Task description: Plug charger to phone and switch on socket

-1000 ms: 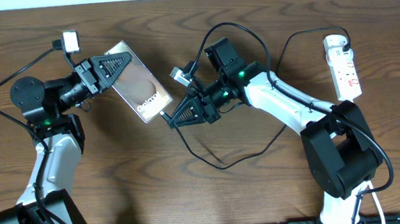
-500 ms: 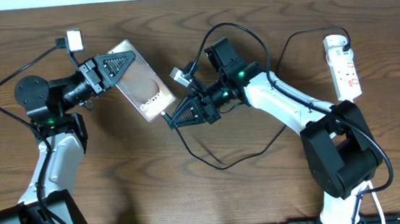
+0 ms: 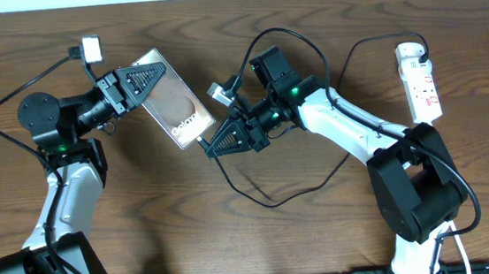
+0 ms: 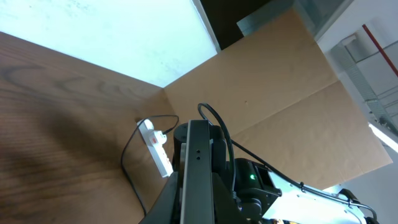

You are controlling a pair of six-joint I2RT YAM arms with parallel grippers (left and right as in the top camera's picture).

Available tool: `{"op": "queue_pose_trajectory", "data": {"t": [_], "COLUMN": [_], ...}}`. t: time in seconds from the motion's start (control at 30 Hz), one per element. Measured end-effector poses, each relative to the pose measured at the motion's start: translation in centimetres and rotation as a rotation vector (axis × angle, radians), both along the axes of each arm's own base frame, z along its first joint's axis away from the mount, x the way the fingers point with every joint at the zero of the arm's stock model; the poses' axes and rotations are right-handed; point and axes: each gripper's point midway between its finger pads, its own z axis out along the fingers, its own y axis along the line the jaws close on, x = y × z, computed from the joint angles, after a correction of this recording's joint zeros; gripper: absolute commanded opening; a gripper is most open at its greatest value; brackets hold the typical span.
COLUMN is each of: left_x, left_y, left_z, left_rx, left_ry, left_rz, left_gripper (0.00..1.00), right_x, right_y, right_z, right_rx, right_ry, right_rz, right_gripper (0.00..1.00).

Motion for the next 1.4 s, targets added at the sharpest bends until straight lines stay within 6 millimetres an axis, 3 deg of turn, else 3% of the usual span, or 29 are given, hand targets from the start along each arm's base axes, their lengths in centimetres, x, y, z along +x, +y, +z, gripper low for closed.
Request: {"op": "queue_pose_trajectory", "data": {"t": [1.4], "left_x": [0.6], "left_y": [0.0], "left_z": [0.2], "left_rx": [-0.005], "left_ry": [-0.014], "left_rz": [0.035], "left_gripper": [0.07], "right_x": [1.2], "right_y": [-0.9], "right_z": [0.0], "right_rx": [0.005], "right_ry": [0.002], "right_rz": [-0.03], "right_gripper": [0.01]}}
